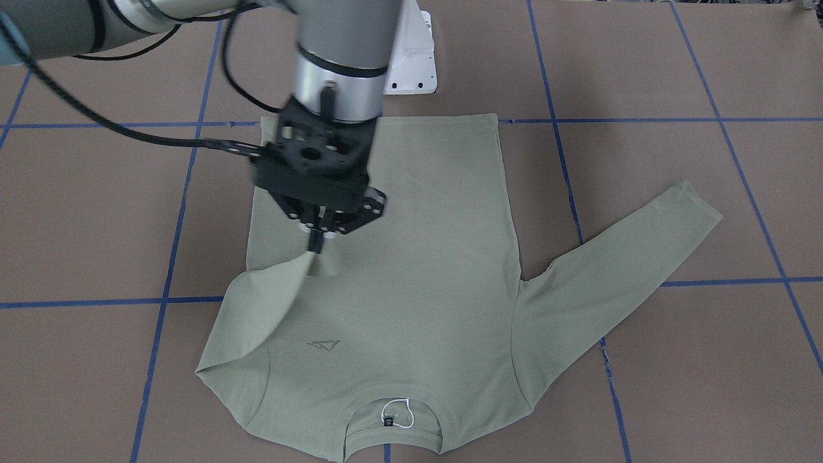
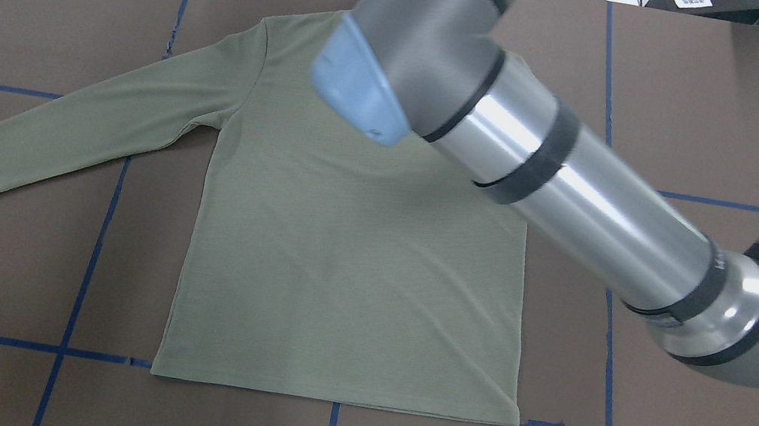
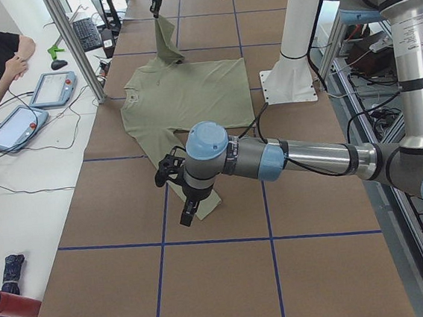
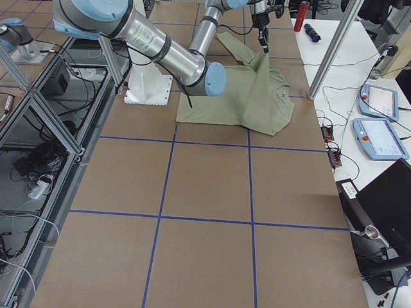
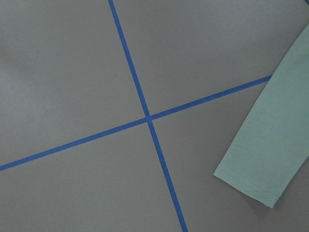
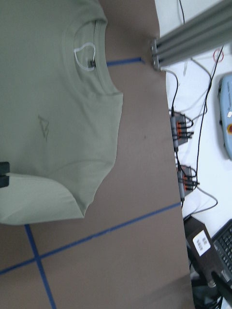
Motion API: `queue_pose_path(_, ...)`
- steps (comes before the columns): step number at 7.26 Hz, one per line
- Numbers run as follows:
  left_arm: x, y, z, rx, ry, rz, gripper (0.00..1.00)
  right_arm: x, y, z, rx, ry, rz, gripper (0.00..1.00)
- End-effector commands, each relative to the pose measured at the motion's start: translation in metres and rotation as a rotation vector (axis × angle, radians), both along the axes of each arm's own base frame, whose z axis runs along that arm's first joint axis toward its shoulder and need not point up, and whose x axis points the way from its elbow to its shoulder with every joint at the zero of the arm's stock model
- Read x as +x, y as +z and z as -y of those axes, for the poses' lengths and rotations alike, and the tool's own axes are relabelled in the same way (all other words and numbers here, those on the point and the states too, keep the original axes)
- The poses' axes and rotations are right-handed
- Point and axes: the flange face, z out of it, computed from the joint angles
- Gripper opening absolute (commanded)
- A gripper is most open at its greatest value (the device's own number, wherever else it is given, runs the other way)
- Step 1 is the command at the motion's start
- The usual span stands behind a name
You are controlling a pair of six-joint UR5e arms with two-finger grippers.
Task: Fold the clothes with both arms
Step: 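Carry the sleeve across the shirt body toward the collar with the right gripper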
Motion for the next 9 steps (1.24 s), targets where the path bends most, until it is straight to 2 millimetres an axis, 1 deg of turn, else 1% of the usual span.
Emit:
queue_pose_path(1, 0.000, 0.004, 0.001, -0.007, 0.000, 0.000, 1.00, -0.113, -0.020, -0.014, 0.138, 0.005, 0.002, 0.00)
queue_pose_path(2, 0.000, 0.004, 0.001, -0.009, 0.000, -0.001, 1.00, -0.159, -0.004, -0.023, 0.191, 0.001, -0.006, 0.00)
queue_pose_path(3, 0.000, 0.005, 0.000, -0.010, 0.000, -0.001, 1.00, -0.182, 0.005, -0.033, 0.198, -0.007, 0.007, 0.00)
queue_pose_path(4, 0.000, 0.005, 0.000, -0.010, 0.000, -0.001, 1.00, -0.192, 0.009, -0.041, 0.181, 0.017, 0.016, 0.00)
queue_pose_path(5, 0.000, 0.006, 0.000, -0.012, 0.000, -0.001, 1.00, -0.194, 0.002, -0.043, 0.183, 0.037, 0.028, 0.00)
queue_pose_path(6, 0.000, 0.005, 0.000, -0.009, 0.001, 0.000, 1.00, -0.197, -0.010, -0.040, 0.180, 0.069, 0.073, 0.00)
queue_pose_path(7, -0.001, 0.004, 0.000, -0.009, -0.001, -0.001, 1.00, -0.212, -0.015, -0.031, 0.173, 0.114, 0.132, 0.37)
queue_pose_path(8, 0.000, 0.004, 0.000, -0.009, 0.000, -0.001, 1.00, -0.214, -0.019, -0.029, 0.173, 0.118, 0.138, 0.59)
queue_pose_path(9, 0.000, 0.004, -0.001, -0.008, 0.000, -0.002, 1.00, -0.213, -0.022, -0.028, 0.176, 0.121, 0.146, 0.64)
